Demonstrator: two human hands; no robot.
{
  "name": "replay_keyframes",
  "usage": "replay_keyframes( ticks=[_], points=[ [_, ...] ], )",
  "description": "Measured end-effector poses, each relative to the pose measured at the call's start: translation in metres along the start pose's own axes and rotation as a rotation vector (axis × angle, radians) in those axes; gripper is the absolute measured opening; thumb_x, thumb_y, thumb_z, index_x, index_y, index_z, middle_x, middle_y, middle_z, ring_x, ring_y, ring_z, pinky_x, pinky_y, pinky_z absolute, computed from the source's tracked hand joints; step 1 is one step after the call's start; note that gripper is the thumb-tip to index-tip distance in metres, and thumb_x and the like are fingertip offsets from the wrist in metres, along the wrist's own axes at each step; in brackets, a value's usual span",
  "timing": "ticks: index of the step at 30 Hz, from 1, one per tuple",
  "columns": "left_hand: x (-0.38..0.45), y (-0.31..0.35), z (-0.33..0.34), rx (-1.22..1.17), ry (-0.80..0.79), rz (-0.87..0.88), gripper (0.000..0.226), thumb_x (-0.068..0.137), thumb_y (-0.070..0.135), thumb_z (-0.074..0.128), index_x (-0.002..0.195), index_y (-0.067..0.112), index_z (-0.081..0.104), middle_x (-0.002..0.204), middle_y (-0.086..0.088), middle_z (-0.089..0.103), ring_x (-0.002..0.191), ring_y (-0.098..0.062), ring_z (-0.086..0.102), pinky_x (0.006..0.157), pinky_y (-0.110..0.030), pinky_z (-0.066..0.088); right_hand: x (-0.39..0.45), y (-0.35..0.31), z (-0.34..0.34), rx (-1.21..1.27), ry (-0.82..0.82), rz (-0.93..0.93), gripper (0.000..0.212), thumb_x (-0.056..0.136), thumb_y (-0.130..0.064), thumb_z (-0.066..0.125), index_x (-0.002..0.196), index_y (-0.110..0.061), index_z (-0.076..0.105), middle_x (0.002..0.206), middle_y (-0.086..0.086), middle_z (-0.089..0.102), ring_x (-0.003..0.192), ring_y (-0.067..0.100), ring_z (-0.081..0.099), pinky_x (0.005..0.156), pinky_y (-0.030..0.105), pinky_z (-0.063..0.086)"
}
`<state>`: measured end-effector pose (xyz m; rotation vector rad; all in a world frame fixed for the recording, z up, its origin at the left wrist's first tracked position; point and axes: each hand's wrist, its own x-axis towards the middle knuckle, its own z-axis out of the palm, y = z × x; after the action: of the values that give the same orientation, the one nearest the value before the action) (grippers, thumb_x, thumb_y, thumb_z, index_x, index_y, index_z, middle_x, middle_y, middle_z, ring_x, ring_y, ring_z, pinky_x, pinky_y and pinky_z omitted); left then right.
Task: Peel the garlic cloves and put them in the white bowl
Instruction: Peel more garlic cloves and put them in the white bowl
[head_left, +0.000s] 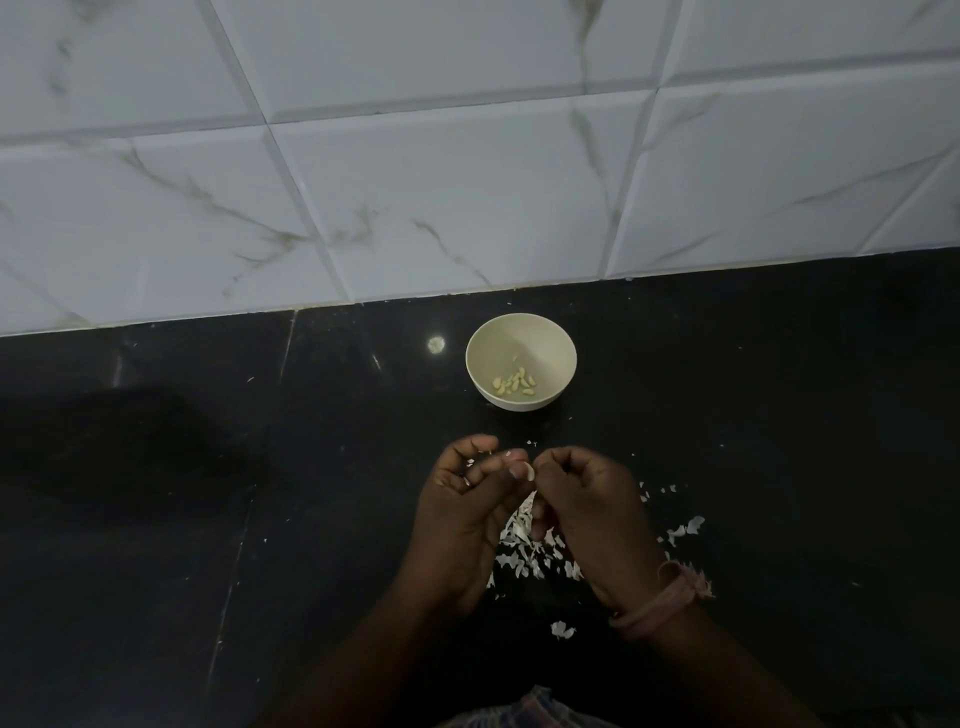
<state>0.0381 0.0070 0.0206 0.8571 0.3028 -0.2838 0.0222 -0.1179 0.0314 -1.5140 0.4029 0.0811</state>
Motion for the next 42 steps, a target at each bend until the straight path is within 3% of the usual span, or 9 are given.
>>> replay_keyframes(
  ticks=[5,9,15,20,24,30,37,40,42],
  points=[
    [0.005,-0.002,0.001,-0.154,0.018,-0.098,0.038,0.079,-0.007,0.068,0.112,0.009,0.056,0.097,-0.014,0.070,0.076,-0.021,0.071,0.065,-0.028,0.060,0.003,-0.001,0.004,0.317,-0.029,0.139,0.024,0.100,-0.005,0.054,0.078,-0.001,0.064,0.059,0.010,0.057,0.050,0.019,0.051,0.050,0.033,0.045],
    [0.009,-0.004,0.000,-0.234,0.030,-0.148,0.037,0.080,-0.005,0.067,0.113,0.010,0.057,0.099,-0.013,0.071,0.081,-0.020,0.072,0.072,-0.028,0.062,0.007,-0.002,0.003,0.447,-0.029,0.164,0.022,0.100,-0.005,0.051,0.080,0.000,0.060,0.062,0.008,0.057,0.054,0.017,0.052,0.049,0.032,0.046],
    [0.021,-0.001,0.003,-0.225,0.156,-0.182,0.032,0.078,-0.002,0.068,0.107,0.008,0.060,0.093,-0.011,0.074,0.082,-0.017,0.074,0.075,-0.027,0.063,0.012,0.001,-0.004,0.396,0.030,0.208,0.020,0.100,-0.009,0.050,0.082,-0.005,0.057,0.068,0.007,0.053,0.055,0.019,0.052,0.048,0.033,0.044],
    [0.060,0.005,0.013,-0.139,0.253,-0.155,0.016,0.094,-0.005,0.062,0.105,0.007,0.061,0.096,-0.012,0.072,0.086,-0.018,0.072,0.080,-0.030,0.060,0.014,0.004,-0.004,0.348,0.083,0.248,0.023,0.101,-0.008,0.049,0.078,-0.005,0.055,0.058,0.005,0.052,0.051,0.019,0.050,0.045,0.031,0.044],
    [0.092,0.004,0.030,-0.066,0.386,-0.077,0.026,0.091,-0.009,0.066,0.114,0.000,0.060,0.101,-0.015,0.070,0.085,-0.019,0.071,0.070,-0.026,0.061,0.015,0.010,-0.007,0.300,0.089,0.253,0.022,0.100,-0.008,0.051,0.079,-0.004,0.058,0.060,0.007,0.054,0.052,0.020,0.051,0.046,0.031,0.045],
    [0.104,-0.003,0.046,0.016,0.592,-0.019,0.024,0.088,-0.013,0.068,0.087,0.008,0.055,0.090,-0.013,0.064,0.078,-0.018,0.067,0.069,-0.028,0.059,0.015,0.036,-0.012,0.203,0.139,0.253,0.014,0.098,-0.008,0.057,0.090,0.001,0.066,0.061,0.006,0.062,0.053,0.019,0.056,0.052,0.034,0.048],
    [0.078,-0.019,0.037,0.136,0.402,-0.046,0.015,0.091,-0.011,0.064,0.095,0.003,0.059,0.094,-0.017,0.069,0.085,-0.023,0.071,0.078,-0.033,0.062,-0.003,0.081,-0.021,-0.176,0.249,0.136,0.013,0.096,-0.007,0.061,0.086,-0.012,0.068,0.076,0.005,0.070,0.063,0.015,0.066,0.070,0.043,0.060],
    [0.052,-0.051,0.024,0.252,0.273,-0.185,0.012,0.100,-0.006,0.054,0.108,0.000,0.062,0.096,-0.019,0.071,0.084,-0.026,0.072,0.066,-0.028,0.063,-0.008,0.086,-0.037,-0.426,0.318,0.017,0.012,0.093,-0.013,0.065,0.083,-0.018,0.070,0.083,-0.008,0.069,0.078,0.005,0.064,0.074,0.022,0.051],
    [0.040,-0.071,0.017,0.333,0.236,-0.297,0.020,0.103,-0.007,0.044,0.113,-0.002,0.061,0.099,-0.021,0.070,0.082,-0.026,0.071,0.063,-0.027,0.062,-0.010,0.088,-0.056,-0.491,0.402,-0.024,0.012,0.093,-0.012,0.064,0.086,-0.020,0.069,0.086,-0.011,0.067,0.082,0.003,0.062,0.075,0.020,0.048]
  ],
)
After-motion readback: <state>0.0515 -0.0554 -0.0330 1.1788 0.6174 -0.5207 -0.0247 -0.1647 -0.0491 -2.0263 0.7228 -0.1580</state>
